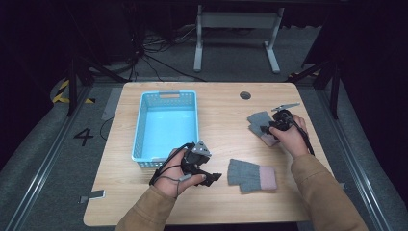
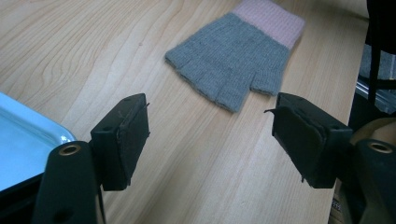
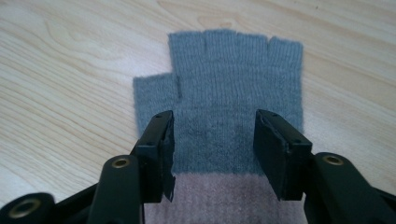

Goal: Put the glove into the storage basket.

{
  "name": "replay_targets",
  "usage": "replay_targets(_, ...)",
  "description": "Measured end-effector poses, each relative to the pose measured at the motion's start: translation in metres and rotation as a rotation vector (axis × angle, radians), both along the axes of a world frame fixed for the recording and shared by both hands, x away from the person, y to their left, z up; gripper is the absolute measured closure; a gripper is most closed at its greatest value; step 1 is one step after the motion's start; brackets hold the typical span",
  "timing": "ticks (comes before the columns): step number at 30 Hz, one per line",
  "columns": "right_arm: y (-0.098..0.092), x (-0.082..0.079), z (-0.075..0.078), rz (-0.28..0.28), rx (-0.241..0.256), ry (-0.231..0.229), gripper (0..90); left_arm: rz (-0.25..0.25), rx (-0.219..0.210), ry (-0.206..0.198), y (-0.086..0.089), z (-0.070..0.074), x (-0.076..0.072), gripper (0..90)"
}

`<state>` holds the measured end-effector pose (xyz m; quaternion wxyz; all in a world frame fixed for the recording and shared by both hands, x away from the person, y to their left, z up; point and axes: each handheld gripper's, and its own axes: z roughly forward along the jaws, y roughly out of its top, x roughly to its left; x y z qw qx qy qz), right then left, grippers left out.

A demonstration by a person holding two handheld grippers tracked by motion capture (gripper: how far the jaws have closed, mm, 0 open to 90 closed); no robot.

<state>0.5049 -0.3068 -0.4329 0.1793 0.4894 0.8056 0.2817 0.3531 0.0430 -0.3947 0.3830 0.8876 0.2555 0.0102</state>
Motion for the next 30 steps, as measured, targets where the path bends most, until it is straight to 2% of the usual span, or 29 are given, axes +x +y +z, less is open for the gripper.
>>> replay_targets(2,0.001,0.002,-0.006,0.011,-0.02,0.015,46.3,-0.002,0.003,0.001,0.0,0.0,0.0,27.8)
replay_targets(4,0.001,0.001,-0.01,0.002,-0.011,0.01,47.1,-0.002,0.004,0.0,-0.001,0.0,0.0,27.8)
replay_targets(9,0.002,0.002,-0.01,0.004,-0.018,0.013,52.2,-0.004,0.005,0.003,-0.002,-0.001,-0.001,27.8)
replay_targets(12,0.0,0.003,-0.009,0.009,-0.01,0.02,57.8,-0.004,0.005,0.003,-0.002,-0.001,-0.001,27.8)
replay_targets(17,0.002,0.003,-0.006,0.009,-0.032,0.038,73.8,-0.004,0.005,0.002,-0.002,-0.001,-0.001,27.8)
replay_targets(19,0.002,0.004,-0.006,0.012,-0.036,0.043,76.9,-0.001,0.003,0.003,-0.002,-0.001,-0.001,27.8)
replay_targets(25,0.004,0.003,-0.003,0.024,-0.053,0.038,80.4,-0.002,0.001,-0.001,0.0,0.0,-0.001,27.8)
replay_targets(30,0.003,-0.002,0.005,0.042,-0.029,0.028,80.9,0.001,-0.002,0.0,0.0,0.001,-0.001,27.8)
